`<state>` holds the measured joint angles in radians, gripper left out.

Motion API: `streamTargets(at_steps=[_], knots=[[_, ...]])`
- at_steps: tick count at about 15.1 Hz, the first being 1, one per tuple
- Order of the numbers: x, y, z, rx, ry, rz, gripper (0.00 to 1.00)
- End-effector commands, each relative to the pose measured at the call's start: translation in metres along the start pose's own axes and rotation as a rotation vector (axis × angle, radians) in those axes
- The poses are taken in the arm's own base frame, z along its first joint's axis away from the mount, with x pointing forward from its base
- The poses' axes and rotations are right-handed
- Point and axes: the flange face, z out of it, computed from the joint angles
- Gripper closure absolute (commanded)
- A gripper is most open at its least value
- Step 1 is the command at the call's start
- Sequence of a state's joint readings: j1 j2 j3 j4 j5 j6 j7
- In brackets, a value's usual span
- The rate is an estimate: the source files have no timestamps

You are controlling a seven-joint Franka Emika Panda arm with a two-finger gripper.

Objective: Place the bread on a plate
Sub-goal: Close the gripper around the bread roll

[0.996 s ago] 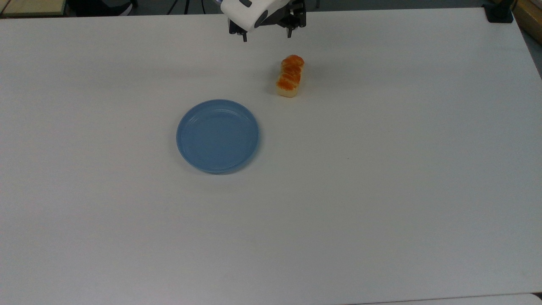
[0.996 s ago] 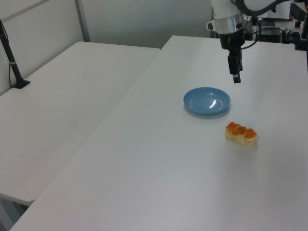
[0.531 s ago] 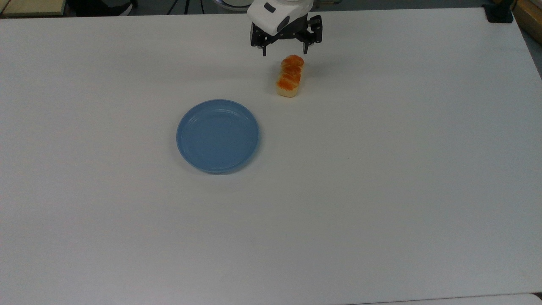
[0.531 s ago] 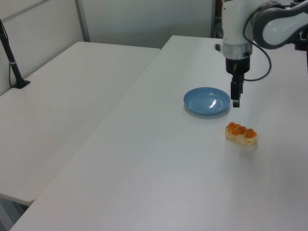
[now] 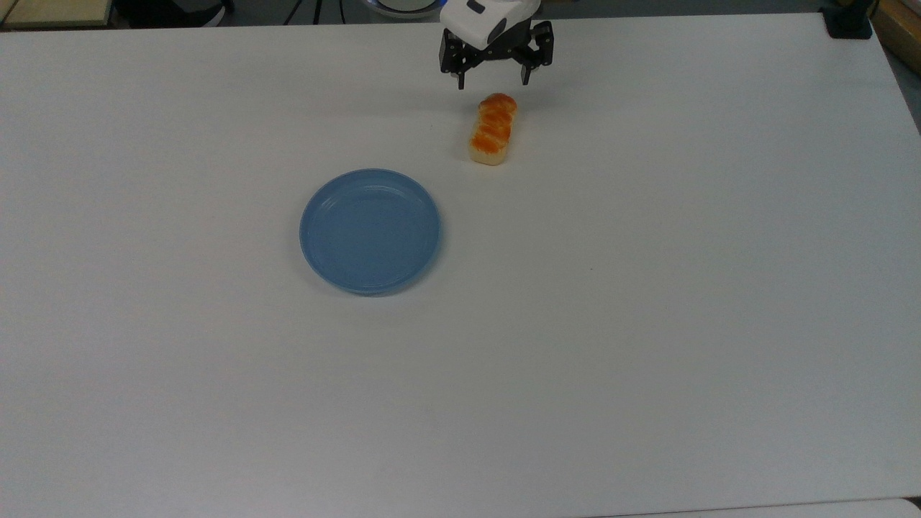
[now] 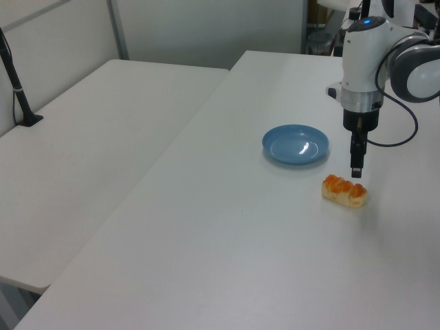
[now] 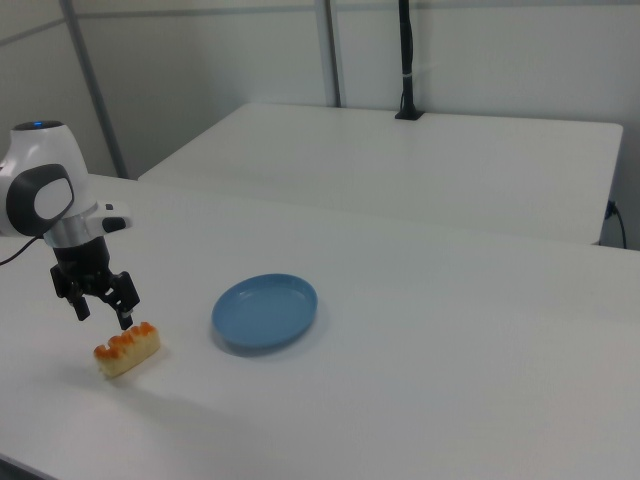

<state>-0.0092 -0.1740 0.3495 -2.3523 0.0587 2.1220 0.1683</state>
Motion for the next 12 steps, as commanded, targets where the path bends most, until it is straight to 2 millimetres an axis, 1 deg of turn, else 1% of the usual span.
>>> streamTargets(at_steps=[1, 4, 8, 11, 12], knots=[[0.007, -0.005, 0.018, 0.033, 0.032, 0.044, 0.00], [0.012, -0.014, 0.036, 0.044, 0.025, 0.057, 0.00], [0.021, -0.022, 0.056, 0.055, 0.030, 0.084, 0.00], [0.023, -0.022, 0.059, 0.055, 0.032, 0.088, 0.00], [0.023, -0.021, 0.061, 0.055, 0.026, 0.091, 0.06]])
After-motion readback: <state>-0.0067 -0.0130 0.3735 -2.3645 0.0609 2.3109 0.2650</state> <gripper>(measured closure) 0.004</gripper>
